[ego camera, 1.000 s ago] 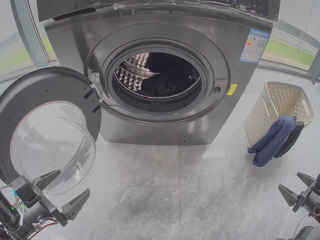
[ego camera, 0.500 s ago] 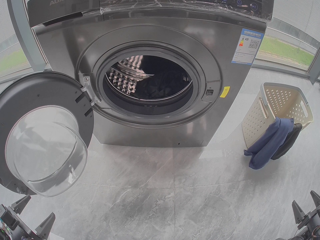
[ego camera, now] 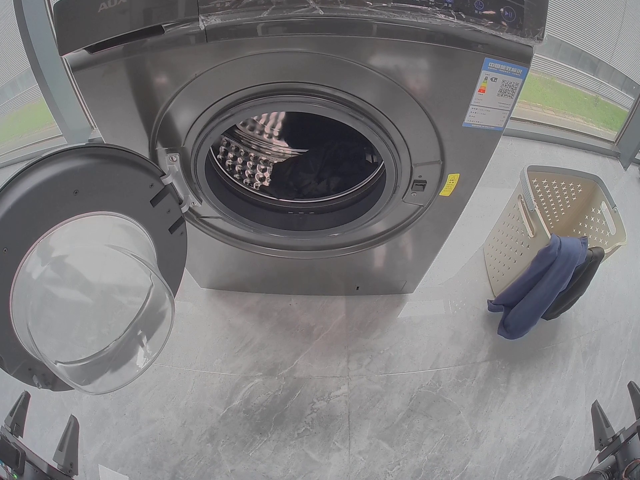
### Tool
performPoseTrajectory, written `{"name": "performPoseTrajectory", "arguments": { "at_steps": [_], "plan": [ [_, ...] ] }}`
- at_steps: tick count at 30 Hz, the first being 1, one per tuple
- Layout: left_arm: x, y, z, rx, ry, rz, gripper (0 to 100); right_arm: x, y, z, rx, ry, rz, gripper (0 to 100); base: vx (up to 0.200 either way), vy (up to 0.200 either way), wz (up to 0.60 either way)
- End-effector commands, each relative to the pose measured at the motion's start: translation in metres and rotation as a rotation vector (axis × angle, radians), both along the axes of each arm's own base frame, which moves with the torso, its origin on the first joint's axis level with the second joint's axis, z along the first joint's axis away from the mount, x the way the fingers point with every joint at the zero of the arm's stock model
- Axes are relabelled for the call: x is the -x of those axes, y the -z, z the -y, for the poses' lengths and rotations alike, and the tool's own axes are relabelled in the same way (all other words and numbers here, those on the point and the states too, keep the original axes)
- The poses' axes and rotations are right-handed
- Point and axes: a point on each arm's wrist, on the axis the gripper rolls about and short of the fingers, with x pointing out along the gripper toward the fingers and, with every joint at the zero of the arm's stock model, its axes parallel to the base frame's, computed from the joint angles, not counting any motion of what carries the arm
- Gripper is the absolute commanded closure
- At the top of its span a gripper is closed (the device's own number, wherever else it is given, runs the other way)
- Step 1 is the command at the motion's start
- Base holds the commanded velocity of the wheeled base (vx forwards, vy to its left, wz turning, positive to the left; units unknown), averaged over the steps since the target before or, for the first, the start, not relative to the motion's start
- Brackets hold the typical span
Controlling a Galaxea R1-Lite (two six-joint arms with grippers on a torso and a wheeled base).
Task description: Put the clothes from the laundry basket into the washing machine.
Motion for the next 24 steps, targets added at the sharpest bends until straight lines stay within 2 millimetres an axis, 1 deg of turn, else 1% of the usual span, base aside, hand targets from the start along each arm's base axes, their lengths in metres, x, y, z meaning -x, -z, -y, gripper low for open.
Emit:
{"name": "performPoseTrajectory", "arguments": {
  "at_steps": [1,2,4,7,11,24],
  "plan": [
    [0.002,0.007,-0.0014,-0.006,-0.053,0.011,0,0.0015,0.0007,-0.0001,0.0,-0.001,0.016,0,0.0,0.0,0.0],
    [0.0021,0.0073,-0.0028,-0.004,-0.117,0.007,0,0.0013,0.0009,-0.0001,0.0,-0.002,0.016,0,0.0,0.0,0.0],
    [0.0021,0.0077,-0.0021,0.006,-0.082,0.006,0,0.0013,0.0009,0.0,0.0,-0.001,0.016,0,0.0,0.0,0.0],
    [0.0022,0.0131,-0.0008,-0.004,-0.019,-0.057,0,0.0013,0.0009,-0.0001,0.0,-0.002,0.016,0,0.0,0.0,0.0],
    [0.0018,0.0126,-0.0008,-0.003,-0.02,-0.044,0,0.0013,0.0009,0.0,0.0,-0.001,0.016,0,0.0,0.0,0.0],
    [0.0018,0.0125,-0.0008,-0.001,-0.019,-0.043,0,0.0013,0.0009,-0.0001,0.0,-0.002,0.016,0,0.0,-0.2,0.0]
  ]
}}
